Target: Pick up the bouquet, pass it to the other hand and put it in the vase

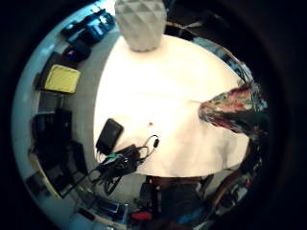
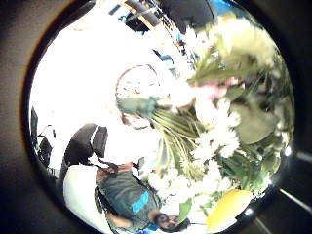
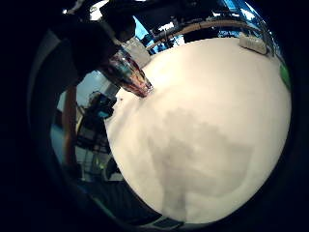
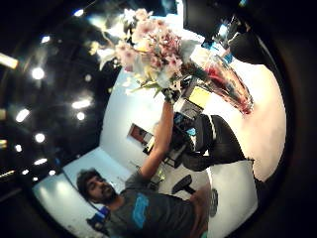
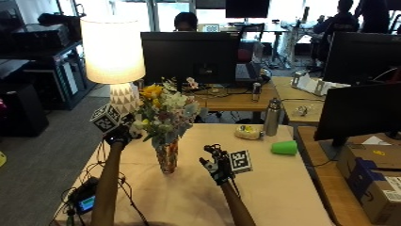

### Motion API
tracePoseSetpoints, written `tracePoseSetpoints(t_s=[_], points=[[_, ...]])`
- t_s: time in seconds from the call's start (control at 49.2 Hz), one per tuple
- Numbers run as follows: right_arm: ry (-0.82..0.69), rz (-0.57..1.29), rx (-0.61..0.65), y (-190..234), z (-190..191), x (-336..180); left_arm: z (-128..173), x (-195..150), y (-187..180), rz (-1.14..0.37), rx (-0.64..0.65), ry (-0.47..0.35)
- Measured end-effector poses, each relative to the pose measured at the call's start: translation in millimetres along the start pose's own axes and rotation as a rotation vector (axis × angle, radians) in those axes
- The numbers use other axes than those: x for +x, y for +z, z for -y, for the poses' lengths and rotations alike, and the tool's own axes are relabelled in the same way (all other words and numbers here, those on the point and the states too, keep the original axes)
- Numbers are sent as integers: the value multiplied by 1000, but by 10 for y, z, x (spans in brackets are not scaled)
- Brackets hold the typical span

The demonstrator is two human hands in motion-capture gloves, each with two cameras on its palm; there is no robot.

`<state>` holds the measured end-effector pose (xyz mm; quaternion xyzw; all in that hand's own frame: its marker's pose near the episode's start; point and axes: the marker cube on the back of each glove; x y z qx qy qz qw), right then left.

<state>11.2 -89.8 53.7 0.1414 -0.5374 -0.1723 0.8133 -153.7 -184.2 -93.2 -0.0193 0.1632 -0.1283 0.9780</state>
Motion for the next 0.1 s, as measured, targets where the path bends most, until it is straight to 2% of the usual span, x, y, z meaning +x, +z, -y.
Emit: tracePoseSetpoints(t_s=[0.102], points=[[99, -15, -6, 53, -19, -51, -23, -146, -129, -135, 63, 16]])
